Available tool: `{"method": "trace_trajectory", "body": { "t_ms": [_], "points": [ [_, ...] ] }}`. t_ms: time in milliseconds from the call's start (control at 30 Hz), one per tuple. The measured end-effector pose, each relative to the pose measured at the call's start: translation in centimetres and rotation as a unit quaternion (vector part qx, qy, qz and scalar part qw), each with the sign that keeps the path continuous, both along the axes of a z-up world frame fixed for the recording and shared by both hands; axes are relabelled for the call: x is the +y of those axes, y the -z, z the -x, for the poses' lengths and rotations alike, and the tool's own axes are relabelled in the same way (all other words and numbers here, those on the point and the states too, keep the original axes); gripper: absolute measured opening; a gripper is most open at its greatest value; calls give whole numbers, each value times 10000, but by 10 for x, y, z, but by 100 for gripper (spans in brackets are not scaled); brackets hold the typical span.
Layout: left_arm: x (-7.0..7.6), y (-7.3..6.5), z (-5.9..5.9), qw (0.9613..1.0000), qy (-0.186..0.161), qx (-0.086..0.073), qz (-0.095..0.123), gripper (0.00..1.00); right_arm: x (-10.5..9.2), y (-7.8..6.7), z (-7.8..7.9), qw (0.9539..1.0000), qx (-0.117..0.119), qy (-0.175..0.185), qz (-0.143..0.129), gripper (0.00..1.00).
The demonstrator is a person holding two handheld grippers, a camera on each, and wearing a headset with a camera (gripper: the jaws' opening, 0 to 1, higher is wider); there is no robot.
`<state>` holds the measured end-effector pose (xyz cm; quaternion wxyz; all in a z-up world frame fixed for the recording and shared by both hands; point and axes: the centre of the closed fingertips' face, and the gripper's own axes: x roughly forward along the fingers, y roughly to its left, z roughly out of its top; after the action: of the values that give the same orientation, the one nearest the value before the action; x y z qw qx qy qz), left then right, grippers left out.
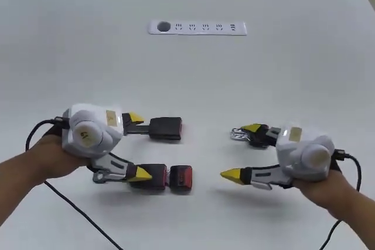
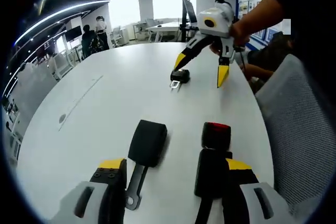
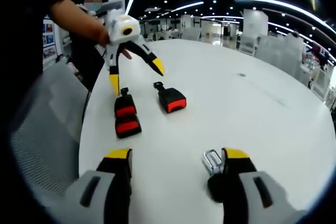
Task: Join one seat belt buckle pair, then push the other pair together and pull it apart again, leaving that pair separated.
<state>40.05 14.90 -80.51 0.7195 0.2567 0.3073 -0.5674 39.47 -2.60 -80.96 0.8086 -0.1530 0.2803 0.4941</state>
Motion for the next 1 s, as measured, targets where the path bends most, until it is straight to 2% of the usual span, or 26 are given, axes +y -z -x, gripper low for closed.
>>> {"method": "trace_trajectory", "body": {
  "t_ms": [167,233,300,433,533,567,733,900,967,1000],
  "points": [
    [-1,-1,-20,10000,-51,-64,-5,78,-20,0,-14,10000,74,-9,57,74],
    [-3,-1,-26,9999,-117,-6,22,78,-30,5,-18,9996,135,-94,214,74],
    [-6,1,-29,10000,-74,4,-5,78,-39,9,-23,9991,165,-136,360,74],
    [-10,6,-33,10000,-26,67,-41,78,-53,17,-30,9987,293,-185,371,74],
    [-13,11,-38,9999,-6,142,-43,78,-61,28,-31,9974,457,-267,495,73],
    [-14,12,-38,9999,41,157,-46,77,-64,31,-30,9965,584,-303,508,73],
    [-14,29,-42,9994,170,214,-205,75,-69,40,-33,9949,754,-378,550,71],
    [-18,36,-46,9990,199,346,-183,73,-67,41,-30,9931,705,-601,716,67],
    [-20,39,-46,9988,260,368,-201,72,-67,42,-30,9929,741,-601,713,67],
    [-21,40,-46,9987,280,374,-208,70,-65,40,-31,9933,680,-653,664,67]
  ]
}}
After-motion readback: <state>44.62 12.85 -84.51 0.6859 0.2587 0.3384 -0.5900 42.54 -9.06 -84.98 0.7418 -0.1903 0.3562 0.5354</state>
